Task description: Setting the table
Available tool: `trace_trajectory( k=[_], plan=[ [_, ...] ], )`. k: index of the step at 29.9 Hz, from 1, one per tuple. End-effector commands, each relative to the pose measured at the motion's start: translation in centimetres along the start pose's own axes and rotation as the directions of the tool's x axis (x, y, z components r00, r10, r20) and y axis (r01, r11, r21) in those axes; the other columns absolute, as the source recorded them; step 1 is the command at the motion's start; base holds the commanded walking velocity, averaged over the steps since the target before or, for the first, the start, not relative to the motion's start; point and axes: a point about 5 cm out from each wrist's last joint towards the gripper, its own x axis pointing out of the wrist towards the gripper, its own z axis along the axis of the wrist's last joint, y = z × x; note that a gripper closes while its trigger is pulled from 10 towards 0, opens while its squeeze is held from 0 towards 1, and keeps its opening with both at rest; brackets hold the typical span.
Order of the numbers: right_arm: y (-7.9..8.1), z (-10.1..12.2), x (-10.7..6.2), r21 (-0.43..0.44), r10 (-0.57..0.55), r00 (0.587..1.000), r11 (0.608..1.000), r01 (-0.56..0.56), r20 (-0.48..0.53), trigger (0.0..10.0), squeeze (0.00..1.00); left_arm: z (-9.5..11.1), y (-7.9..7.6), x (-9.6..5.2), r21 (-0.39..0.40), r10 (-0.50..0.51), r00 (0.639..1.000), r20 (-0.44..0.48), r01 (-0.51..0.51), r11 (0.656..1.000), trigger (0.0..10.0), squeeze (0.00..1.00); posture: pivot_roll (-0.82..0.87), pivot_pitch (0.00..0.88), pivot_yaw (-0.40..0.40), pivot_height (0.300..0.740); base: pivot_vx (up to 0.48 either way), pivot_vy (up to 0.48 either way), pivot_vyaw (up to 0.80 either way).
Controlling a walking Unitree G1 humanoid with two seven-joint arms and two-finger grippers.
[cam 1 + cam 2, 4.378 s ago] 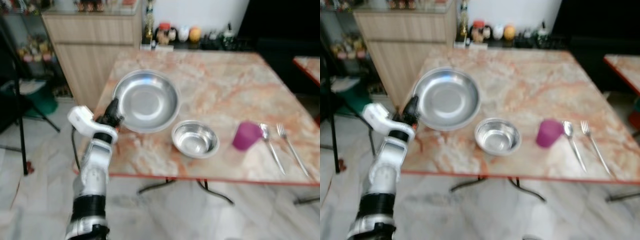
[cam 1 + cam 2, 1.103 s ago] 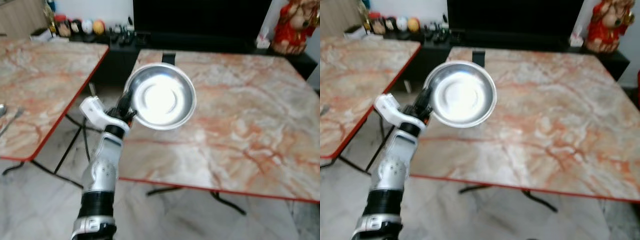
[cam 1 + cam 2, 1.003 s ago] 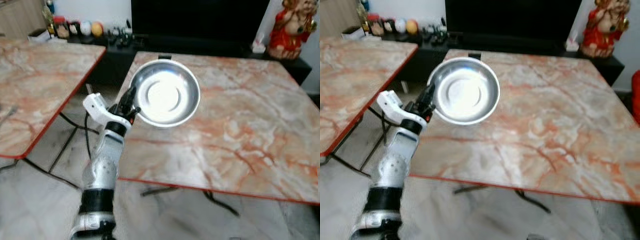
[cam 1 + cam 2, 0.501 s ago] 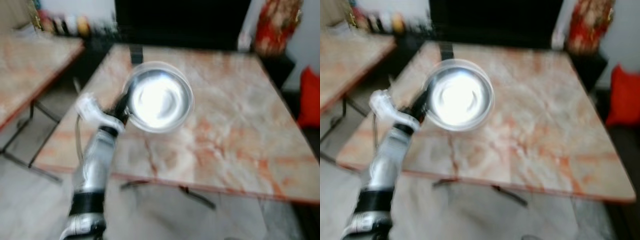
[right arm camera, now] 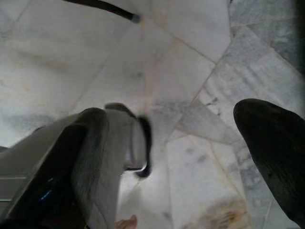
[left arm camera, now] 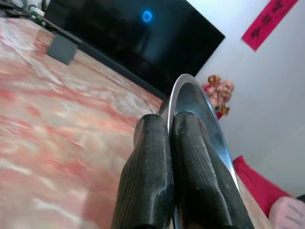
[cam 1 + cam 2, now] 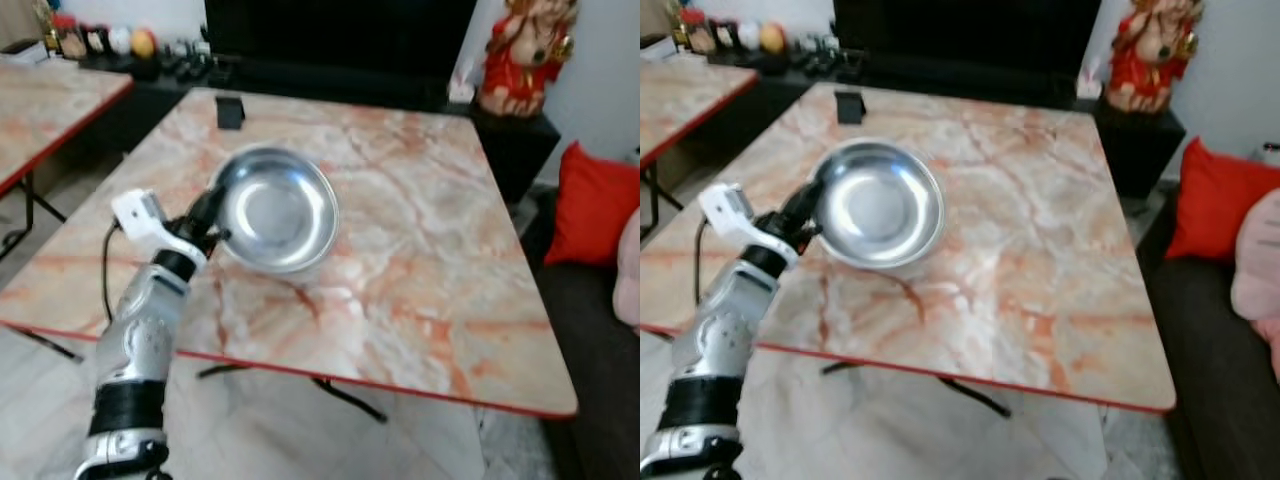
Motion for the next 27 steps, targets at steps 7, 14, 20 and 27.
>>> trace_trajectory(
  k=[7,14,20,27],
  plan=[
    [-0.9,-0.2,-0.2,0.000,-0.027,1.000,1.000,0.027,-0.009,10.0,0.00,-0.5,-0.6,0.5,0.041,-0.052,0.998,-0.041,0.054,0.998,10.0,0.00,0.04,0.000,-0.047,0.740,0.000,0.000,0.00],
    [-1.0,-0.3,-0.2,0.001,-0.032,0.999,0.999,0.032,-0.020,10.0,0.00,-1.1,-0.5,0.4,0.047,-0.046,0.997,-0.067,0.050,0.998,10.0,0.00,0.04,0.000,-0.048,0.740,0.000,0.000,-0.16],
    [-0.9,-0.2,-0.2,0.003,-0.028,1.000,1.000,0.028,-0.014,10.0,0.00,-1.1,0.4,0.4,0.023,0.016,0.998,-0.062,-0.015,1.000,10.0,0.00,0.04,0.000,-0.045,0.740,0.000,0.000,-0.25],
    [-0.8,-0.2,-0.2,-0.001,-0.024,1.000,1.000,0.024,-0.019,10.0,0.00,-2.3,1.0,-0.6,-0.019,0.076,0.991,-0.111,-0.078,0.997,10.0,0.00,0.04,0.000,-0.039,0.740,0.000,0.000,0.00]
  ],
)
